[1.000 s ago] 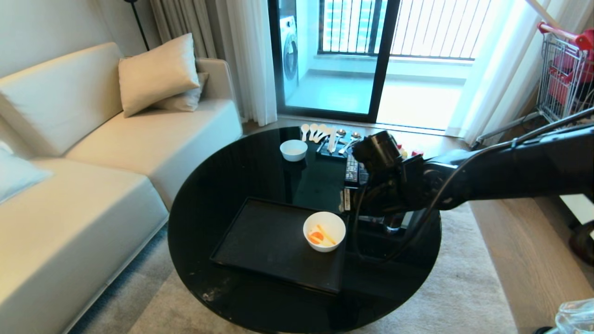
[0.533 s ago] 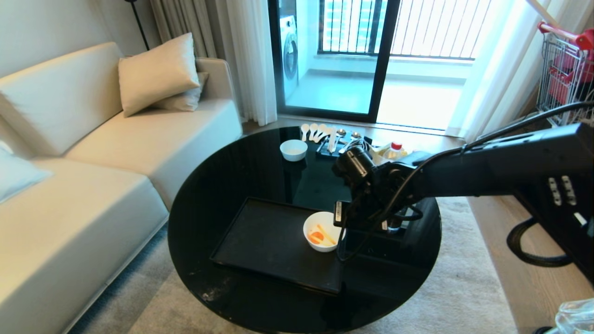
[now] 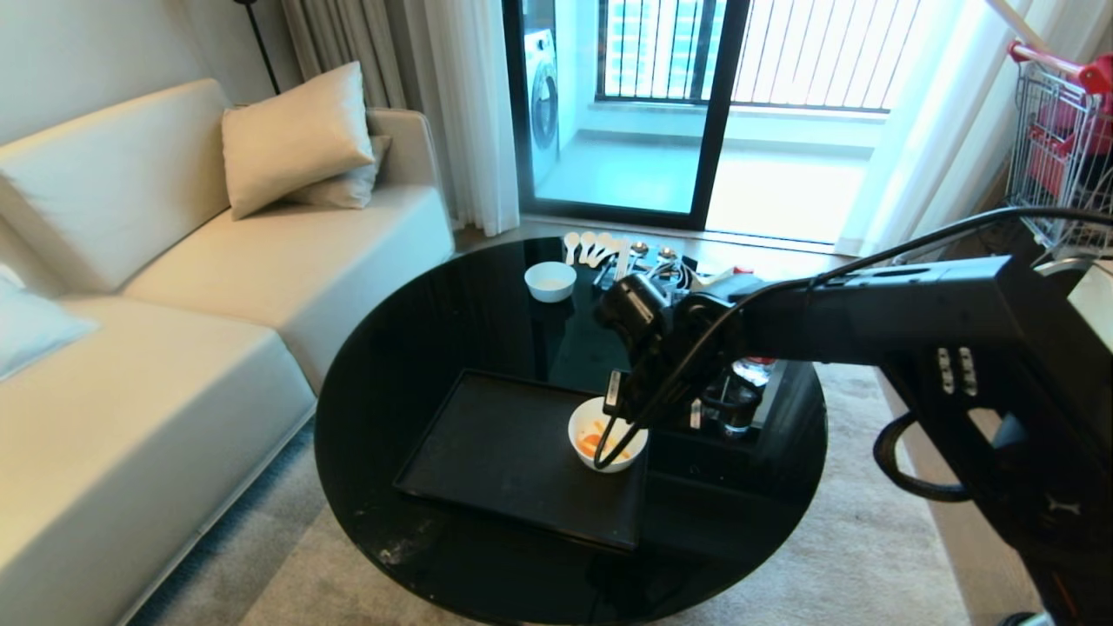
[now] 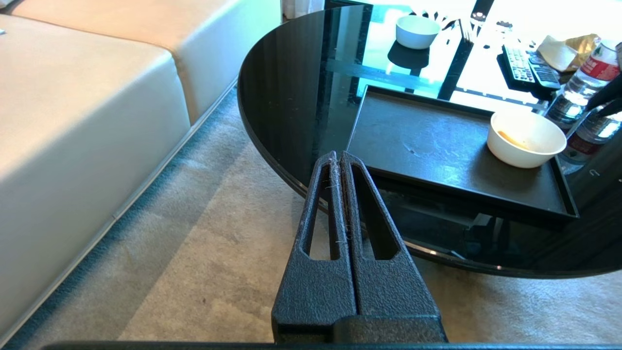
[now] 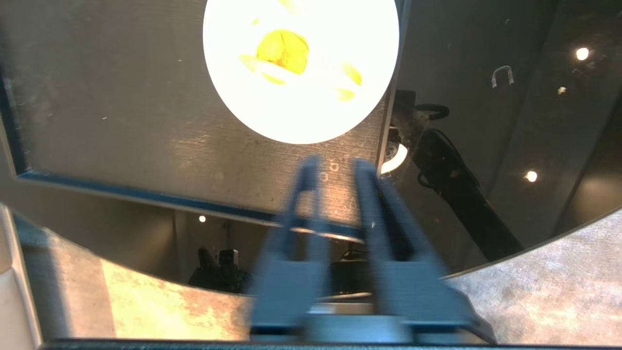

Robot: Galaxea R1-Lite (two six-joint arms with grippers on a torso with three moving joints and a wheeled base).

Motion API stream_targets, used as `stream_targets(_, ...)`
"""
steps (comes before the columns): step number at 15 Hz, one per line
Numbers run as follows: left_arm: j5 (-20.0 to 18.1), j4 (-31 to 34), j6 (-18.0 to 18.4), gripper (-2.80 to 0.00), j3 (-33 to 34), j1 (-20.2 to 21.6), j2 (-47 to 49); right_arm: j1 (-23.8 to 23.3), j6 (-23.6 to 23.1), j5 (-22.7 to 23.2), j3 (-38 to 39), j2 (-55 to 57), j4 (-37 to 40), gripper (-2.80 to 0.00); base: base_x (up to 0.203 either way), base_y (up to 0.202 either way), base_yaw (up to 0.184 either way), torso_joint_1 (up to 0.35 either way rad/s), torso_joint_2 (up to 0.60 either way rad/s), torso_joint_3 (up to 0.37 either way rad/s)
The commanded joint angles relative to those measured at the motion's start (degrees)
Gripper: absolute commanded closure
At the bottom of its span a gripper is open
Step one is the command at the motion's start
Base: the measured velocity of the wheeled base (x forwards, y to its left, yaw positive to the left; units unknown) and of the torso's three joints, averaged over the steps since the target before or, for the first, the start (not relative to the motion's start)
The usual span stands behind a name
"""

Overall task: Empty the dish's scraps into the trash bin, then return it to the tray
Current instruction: Pick up the bowl with leftover food

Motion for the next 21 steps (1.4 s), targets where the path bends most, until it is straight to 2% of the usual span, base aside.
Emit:
stream_targets(1, 0.02, -0.05, -0.07, 0.0, 0.0, 0.0, -0.02, -0.12, 0.42, -0.3, -1.35, 2.27, 0.14, -2.8, 0.0, 0.0, 0.0, 0.0, 0.0, 0.0)
stream_targets(3, 0.02, -0.05, 0.02, 0.0, 0.0, 0.0, -0.02, -0.22, 0.45, -2.54, -1.41, 3.03, -0.17, -2.8, 0.0, 0.0, 0.0, 0.0, 0.0, 0.0)
stream_targets(14, 0.02, -0.05, -0.06, 0.0, 0.0, 0.0, -0.02, -2.06, -0.48, -4.07, -1.59, 7.91, -8.5, -2.8, 0.0, 0.0, 0.0, 0.0, 0.0, 0.0)
stream_targets(17, 0.02, -0.05, -0.07, 0.0, 0.0, 0.0, -0.02, -3.35, -5.52, -9.53, -1.59, 9.64, -10.04, -2.8, 0.0, 0.0, 0.0, 0.0, 0.0, 0.0)
stream_targets(21, 0.02, -0.05, 0.02, 0.0, 0.0, 0.0, -0.02, -3.91, -7.28, -9.74, -1.59, 11.02, -12.27, -2.8, 0.0, 0.0, 0.0, 0.0, 0.0, 0.0)
